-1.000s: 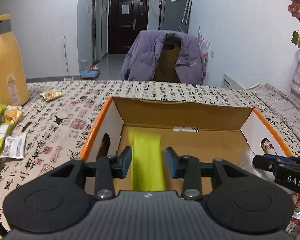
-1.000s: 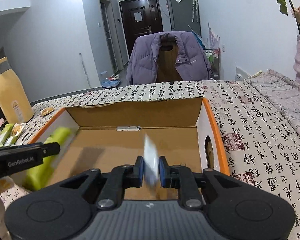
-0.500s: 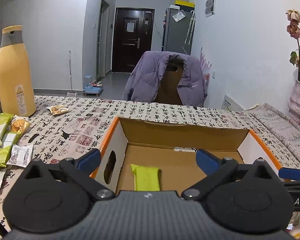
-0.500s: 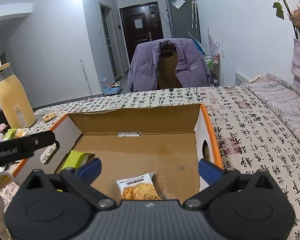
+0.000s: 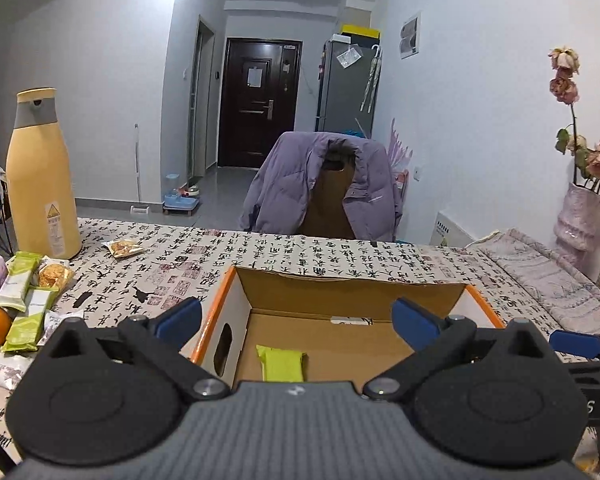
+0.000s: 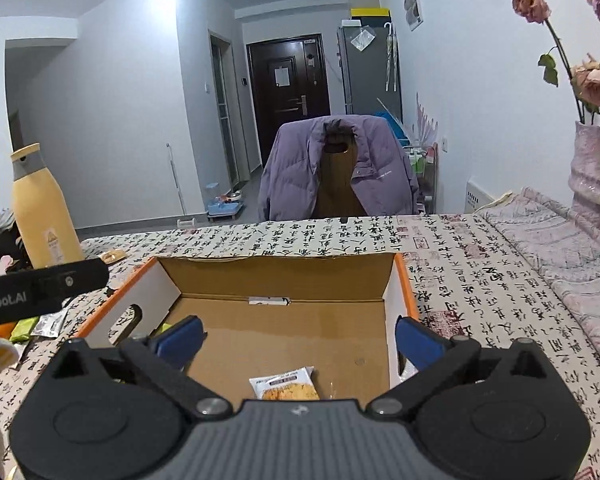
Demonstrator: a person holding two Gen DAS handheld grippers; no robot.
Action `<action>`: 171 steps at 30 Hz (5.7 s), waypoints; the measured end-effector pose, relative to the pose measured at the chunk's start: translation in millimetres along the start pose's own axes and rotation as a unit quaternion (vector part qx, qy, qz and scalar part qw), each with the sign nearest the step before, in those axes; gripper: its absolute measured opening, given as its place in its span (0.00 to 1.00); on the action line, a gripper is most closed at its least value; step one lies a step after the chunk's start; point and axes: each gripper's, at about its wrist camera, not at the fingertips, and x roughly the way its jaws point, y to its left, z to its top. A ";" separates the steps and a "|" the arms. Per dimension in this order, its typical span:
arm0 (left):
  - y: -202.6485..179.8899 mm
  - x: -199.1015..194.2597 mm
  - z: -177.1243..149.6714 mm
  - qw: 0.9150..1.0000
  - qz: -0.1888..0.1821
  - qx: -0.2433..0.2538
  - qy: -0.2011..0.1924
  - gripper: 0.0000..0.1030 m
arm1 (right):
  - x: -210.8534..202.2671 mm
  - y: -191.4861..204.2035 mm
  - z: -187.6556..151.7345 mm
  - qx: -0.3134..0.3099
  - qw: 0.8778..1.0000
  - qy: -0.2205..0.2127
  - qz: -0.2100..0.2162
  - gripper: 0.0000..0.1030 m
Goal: Organize snacks
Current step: 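Withdraw both tools from the box back toward the snack pile, then grasp the red-and-silver packet with the right tool while the left tool grasps a silver packet, then lift the silver packet with the left tool while the right tool holds its packet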
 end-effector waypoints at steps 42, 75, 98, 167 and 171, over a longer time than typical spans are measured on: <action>25.9 -98.9 -119.5 0.999 -0.027 0.019 0.024 1.00 | -96.2 -37.6 -120.1 -0.020 0.999 0.013 -0.027 1.00; 22.8 -102.2 -126.1 0.998 -0.036 0.021 0.043 1.00 | -84.8 -43.0 -113.1 -0.030 0.997 0.045 0.046 0.58; 60.2 -90.6 -119.5 0.996 0.012 0.020 0.082 1.00 | -121.6 -47.8 -122.4 0.008 1.000 -0.006 0.021 0.57; 42.7 -56.4 -111.2 0.953 -0.198 0.150 0.176 0.52 | -170.6 -30.9 -152.5 0.035 0.999 -0.018 -0.031 0.58; 45.2 -58.1 -101.2 0.957 -0.194 0.121 0.178 0.41 | -168.9 -31.7 -152.8 0.036 0.999 -0.016 -0.032 0.58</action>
